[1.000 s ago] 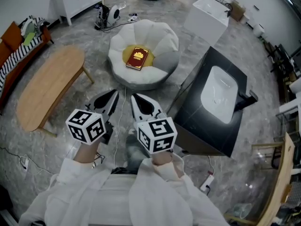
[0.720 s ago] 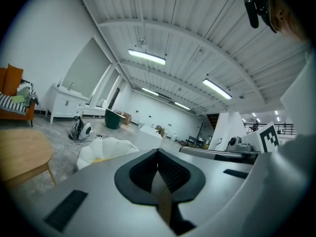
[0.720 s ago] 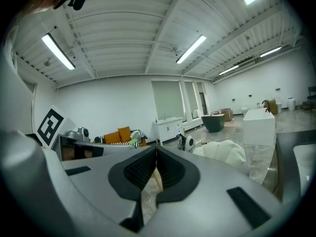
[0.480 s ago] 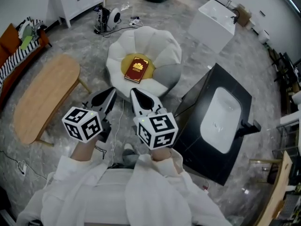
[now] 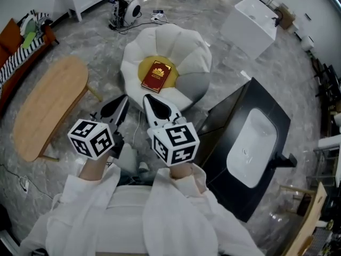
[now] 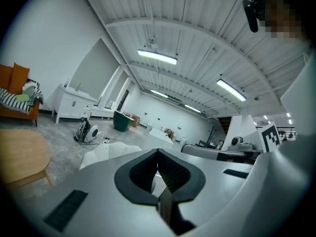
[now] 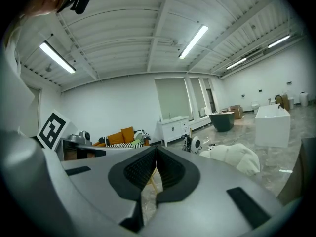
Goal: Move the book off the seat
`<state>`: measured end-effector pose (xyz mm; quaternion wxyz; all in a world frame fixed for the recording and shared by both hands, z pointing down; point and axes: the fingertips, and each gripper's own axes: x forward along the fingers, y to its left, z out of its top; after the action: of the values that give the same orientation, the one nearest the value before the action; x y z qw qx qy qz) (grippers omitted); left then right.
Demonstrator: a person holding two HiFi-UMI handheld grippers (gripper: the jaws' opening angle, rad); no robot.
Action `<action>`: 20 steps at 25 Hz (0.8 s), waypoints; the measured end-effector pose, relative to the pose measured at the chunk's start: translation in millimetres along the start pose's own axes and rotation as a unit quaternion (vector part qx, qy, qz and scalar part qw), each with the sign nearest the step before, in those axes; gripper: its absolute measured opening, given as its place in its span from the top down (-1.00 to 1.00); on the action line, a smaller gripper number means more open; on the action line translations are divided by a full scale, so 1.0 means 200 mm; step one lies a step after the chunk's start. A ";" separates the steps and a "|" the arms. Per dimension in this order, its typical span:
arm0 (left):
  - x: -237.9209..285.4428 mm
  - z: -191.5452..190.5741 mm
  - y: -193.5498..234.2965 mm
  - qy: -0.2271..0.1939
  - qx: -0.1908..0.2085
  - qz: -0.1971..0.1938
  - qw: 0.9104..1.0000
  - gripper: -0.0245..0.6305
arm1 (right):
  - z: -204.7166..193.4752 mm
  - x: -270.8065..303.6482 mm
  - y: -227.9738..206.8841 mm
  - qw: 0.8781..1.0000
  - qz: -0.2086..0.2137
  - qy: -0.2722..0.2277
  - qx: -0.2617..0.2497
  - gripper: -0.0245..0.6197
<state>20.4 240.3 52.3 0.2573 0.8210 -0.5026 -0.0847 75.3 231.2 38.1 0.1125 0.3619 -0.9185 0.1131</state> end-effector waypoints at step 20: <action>0.85 0.43 0.74 0.040 0.007 -0.058 0.997 0.91 | 0.24 0.99 -0.57 0.997 -0.073 -0.001 0.024 0.89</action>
<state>-48.6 10.5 75.3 0.2662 0.8532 -0.4442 -0.0626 7.7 9.1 64.4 0.1112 0.4309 -0.8866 0.1261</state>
